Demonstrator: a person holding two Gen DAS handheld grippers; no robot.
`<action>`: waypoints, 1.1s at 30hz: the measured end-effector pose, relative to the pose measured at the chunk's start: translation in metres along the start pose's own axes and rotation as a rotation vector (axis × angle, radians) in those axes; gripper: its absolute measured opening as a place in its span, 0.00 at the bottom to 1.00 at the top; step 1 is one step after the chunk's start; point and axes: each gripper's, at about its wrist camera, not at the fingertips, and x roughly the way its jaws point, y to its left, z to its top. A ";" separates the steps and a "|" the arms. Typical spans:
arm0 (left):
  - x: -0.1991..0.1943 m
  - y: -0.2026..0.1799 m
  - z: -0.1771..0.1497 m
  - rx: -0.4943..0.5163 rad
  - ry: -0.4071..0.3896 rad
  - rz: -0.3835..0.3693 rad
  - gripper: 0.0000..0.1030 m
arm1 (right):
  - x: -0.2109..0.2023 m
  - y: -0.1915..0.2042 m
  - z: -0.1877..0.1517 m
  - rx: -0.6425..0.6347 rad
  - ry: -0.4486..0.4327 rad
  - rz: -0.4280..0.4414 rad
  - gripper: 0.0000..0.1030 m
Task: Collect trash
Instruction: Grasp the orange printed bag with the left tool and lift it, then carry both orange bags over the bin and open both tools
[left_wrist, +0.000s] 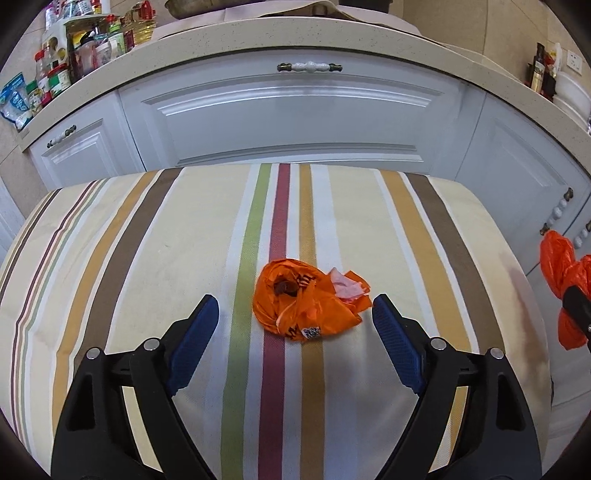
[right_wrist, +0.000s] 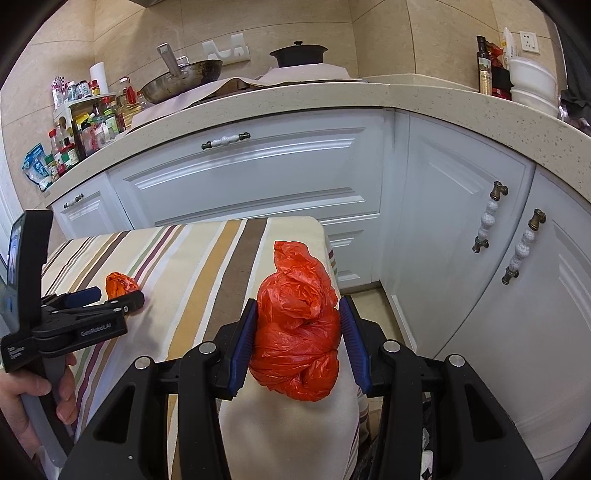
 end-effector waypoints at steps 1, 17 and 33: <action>0.001 0.001 0.000 -0.006 0.000 -0.007 0.72 | 0.000 0.000 0.000 -0.001 0.002 0.000 0.43; -0.012 0.004 -0.005 0.000 -0.040 -0.018 0.53 | 0.006 0.003 -0.001 -0.011 0.018 -0.001 0.43; -0.075 0.009 -0.028 0.043 -0.142 0.001 0.53 | -0.030 0.024 -0.013 -0.023 -0.021 0.009 0.43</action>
